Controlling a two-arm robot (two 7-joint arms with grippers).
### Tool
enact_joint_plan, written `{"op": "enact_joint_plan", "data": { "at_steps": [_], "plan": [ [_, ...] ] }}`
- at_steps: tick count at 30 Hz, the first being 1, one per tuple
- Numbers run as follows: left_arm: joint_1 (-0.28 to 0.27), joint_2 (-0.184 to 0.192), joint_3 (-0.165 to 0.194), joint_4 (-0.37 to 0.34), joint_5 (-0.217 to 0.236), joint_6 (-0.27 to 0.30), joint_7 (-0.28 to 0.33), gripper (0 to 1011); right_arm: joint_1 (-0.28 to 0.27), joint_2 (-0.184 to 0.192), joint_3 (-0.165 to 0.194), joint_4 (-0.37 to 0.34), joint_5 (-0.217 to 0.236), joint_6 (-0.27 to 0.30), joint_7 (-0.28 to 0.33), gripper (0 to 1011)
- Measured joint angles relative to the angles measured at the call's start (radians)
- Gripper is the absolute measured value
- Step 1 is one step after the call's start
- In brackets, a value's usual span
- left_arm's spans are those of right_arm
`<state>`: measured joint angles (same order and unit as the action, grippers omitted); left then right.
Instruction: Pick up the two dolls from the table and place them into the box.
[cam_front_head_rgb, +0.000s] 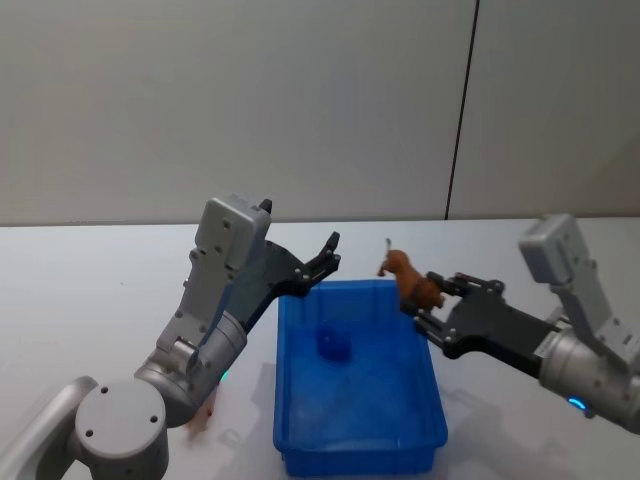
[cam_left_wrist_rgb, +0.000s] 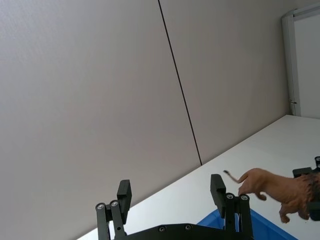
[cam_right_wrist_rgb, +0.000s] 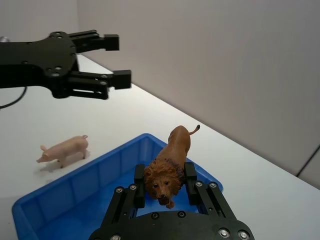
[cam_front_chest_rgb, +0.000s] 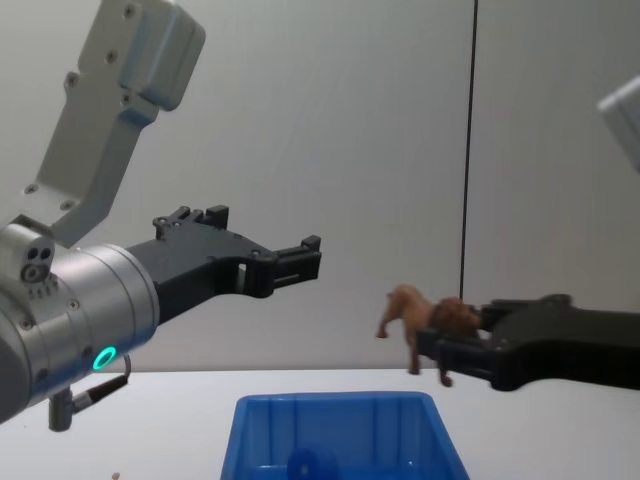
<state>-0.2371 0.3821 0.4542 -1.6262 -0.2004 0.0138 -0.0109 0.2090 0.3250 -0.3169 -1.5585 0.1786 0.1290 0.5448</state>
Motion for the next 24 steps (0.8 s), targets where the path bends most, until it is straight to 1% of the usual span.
{"op": "enact_joint_plan", "data": {
  "at_steps": [3, 6, 7, 9, 10, 13, 14, 16, 17, 18, 19, 20, 21, 23, 24],
  "plan": [
    [0.0, 0.0, 0.0, 0.0, 0.0, 0.0, 0.0, 1001, 0.015, -0.013, -0.01, 0.009, -0.013, 0.011, 0.02, 444],
    [0.0, 0.0, 0.0, 0.0, 0.0, 0.0, 0.0, 1001, 0.024, -0.021, -0.017, 0.019, -0.022, 0.017, 0.029, 485],
    [0.0, 0.0, 0.0, 0.0, 0.0, 0.0, 0.0, 1001, 0.029, -0.025, -0.021, 0.025, -0.028, 0.02, 0.034, 551],
    [0.0, 0.0, 0.0, 0.0, 0.0, 0.0, 0.0, 1001, 0.033, -0.029, -0.024, 0.031, -0.034, 0.023, 0.038, 592],
    [0.0, 0.0, 0.0, 0.0, 0.0, 0.0, 0.0, 1001, 0.038, -0.032, -0.027, 0.037, -0.039, 0.024, 0.041, 653],
    [0.0, 0.0, 0.0, 0.0, 0.0, 0.0, 0.0, 1001, 0.042, -0.035, -0.03, 0.043, -0.044, 0.025, 0.044, 712],
    [0.0, 0.0, 0.0, 0.0, 0.0, 0.0, 0.0, 1001, 0.045, -0.037, -0.031, 0.047, -0.046, 0.024, 0.044, 766],
    [0.0, 0.0, 0.0, 0.0, 0.0, 0.0, 0.0, 1001, 0.047, -0.037, -0.031, 0.05, -0.047, 0.022, 0.044, 808],
    [0.0, 0.0, 0.0, 0.0, 0.0, 0.0, 0.0, 1001, 0.048, -0.036, -0.031, 0.052, -0.047, 0.019, 0.044, 862],
    [0.0, 0.0, 0.0, 0.0, 0.0, 0.0, 0.0, 1001, 0.048, -0.036, -0.03, 0.052, -0.047, 0.017, 0.044, 862],
    [0.0, 0.0, 0.0, 0.0, 0.0, 0.0, 0.0, 1001, 0.049, -0.033, -0.028, 0.054, -0.044, 0.013, 0.042, 914],
    [0.0, 0.0, 0.0, 0.0, 0.0, 0.0, 0.0, 1001, 0.049, -0.032, -0.026, 0.054, -0.042, 0.011, 0.041, 914],
    [0.0, 0.0, 0.0, 0.0, 0.0, 0.0, 0.0, 1001, 0.049, -0.03, -0.024, 0.054, -0.038, 0.008, 0.04, 960],
    [0.0, 0.0, 0.0, 0.0, 0.0, 0.0, 0.0, 1001, 0.048, -0.023, -0.017, 0.054, -0.028, 0.002, 0.035, 1001],
    [0.0, 0.0, 0.0, 0.0, 0.0, 0.0, 0.0, 1001, 0.048, -0.023, -0.017, 0.054, -0.028, 0.002, 0.035, 1001]
  ]
}}
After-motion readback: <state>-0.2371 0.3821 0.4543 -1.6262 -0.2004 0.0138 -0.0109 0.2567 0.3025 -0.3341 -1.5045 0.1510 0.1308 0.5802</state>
